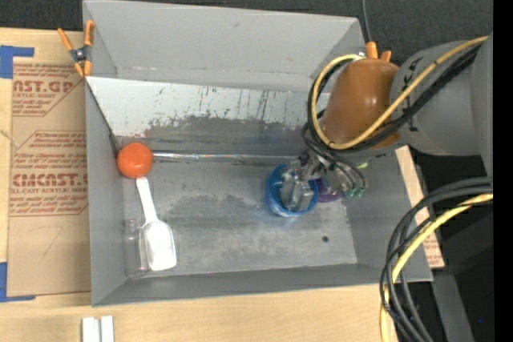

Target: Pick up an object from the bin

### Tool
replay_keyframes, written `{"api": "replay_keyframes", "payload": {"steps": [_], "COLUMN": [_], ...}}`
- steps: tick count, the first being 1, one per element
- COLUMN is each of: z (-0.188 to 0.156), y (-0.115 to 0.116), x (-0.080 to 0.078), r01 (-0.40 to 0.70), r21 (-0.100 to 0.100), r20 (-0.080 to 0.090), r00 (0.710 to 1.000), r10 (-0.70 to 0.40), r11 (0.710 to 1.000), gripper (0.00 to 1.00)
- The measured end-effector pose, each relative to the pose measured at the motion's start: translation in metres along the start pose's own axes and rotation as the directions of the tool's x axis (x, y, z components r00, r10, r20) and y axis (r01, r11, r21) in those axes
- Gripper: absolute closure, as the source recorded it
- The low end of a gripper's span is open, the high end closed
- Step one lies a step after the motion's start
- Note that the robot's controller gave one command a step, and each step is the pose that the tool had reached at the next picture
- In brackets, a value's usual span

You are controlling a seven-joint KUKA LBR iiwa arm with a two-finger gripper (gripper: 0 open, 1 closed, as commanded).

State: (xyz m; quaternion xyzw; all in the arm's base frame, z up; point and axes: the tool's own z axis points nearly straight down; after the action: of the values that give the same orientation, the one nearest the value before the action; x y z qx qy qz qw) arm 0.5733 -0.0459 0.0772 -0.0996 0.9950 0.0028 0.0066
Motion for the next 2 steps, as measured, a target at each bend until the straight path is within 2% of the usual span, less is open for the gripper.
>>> {"api": "replay_keyframes", "payload": {"steps": [1,2], "z": [0.0,-0.003], "y": [0.0,0.015], "x": [0.001,0.011], "r01": [0.0,0.054], "r21": [0.0,0.01], "r20": [0.0,0.027], "r00": [1.0,0.998], "r10": [0.0,-0.054], "r11": [1.0,0.998], "gripper": [1.0,0.0]}}
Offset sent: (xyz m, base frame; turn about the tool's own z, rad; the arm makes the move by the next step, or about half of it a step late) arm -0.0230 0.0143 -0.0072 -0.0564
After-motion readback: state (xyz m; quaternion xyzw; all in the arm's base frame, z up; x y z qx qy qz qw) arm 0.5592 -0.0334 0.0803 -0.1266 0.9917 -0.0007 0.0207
